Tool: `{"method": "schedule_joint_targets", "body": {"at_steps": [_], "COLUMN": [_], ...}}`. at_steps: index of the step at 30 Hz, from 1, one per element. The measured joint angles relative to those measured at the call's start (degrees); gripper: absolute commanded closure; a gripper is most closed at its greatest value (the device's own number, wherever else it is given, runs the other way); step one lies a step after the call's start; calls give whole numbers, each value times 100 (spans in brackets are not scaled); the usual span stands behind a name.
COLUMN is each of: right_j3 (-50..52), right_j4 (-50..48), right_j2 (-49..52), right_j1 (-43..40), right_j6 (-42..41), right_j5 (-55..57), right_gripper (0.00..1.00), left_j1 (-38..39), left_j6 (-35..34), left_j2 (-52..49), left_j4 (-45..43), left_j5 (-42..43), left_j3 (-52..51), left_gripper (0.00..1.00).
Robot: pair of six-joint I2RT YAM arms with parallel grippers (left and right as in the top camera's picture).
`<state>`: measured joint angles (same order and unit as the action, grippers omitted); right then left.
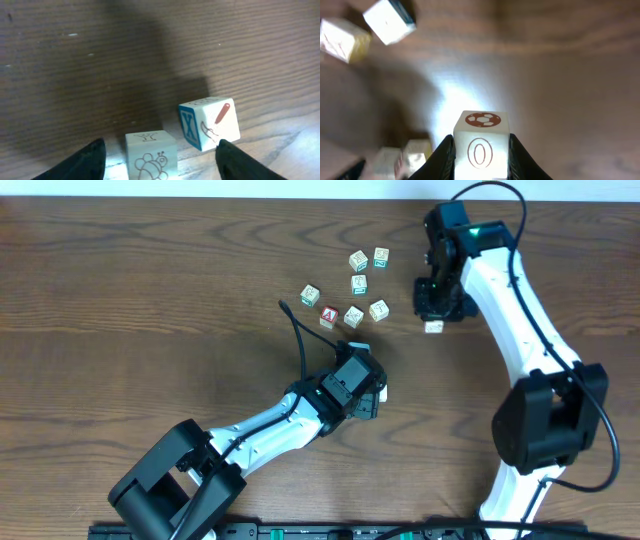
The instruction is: Lift 5 blocks
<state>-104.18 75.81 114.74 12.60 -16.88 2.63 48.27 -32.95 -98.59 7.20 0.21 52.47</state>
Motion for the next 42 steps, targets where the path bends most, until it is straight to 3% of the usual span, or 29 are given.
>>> {"method": "schedule_joint_targets", "body": {"at_steps": [8,15,20,29,37,42], "right_j3": [1709,3722,4784,4992,4994,4999], "right_j4": [-369,-2127,-3239,-3689,-3687,-3733], "right_j2": [-680,-1777,-1803,-1860,-1860,-1860], "right_j1": [0,0,2,262,463,501], "right_j6": [44,151,151,138,76,72], "right_j5": [-42,-553,-1036,-1231,-1213,-1196], "right_gripper": [99,99,99,96,89,85], "left_j1": [-444,-1215,-1563,-2009,-2085,-2273], "left_j6": [234,710,1058,1399,1685,1779], "left_j2": [44,374,387,39,-1241,-1423], "left_j4": [195,157,-74,-883,-894,-916], "left_j5": [-101,-83,-55,-7,76,92], "left_j3": [0,197,271,321,960,1322], "left_gripper": [20,16,15,15,15,15]}}
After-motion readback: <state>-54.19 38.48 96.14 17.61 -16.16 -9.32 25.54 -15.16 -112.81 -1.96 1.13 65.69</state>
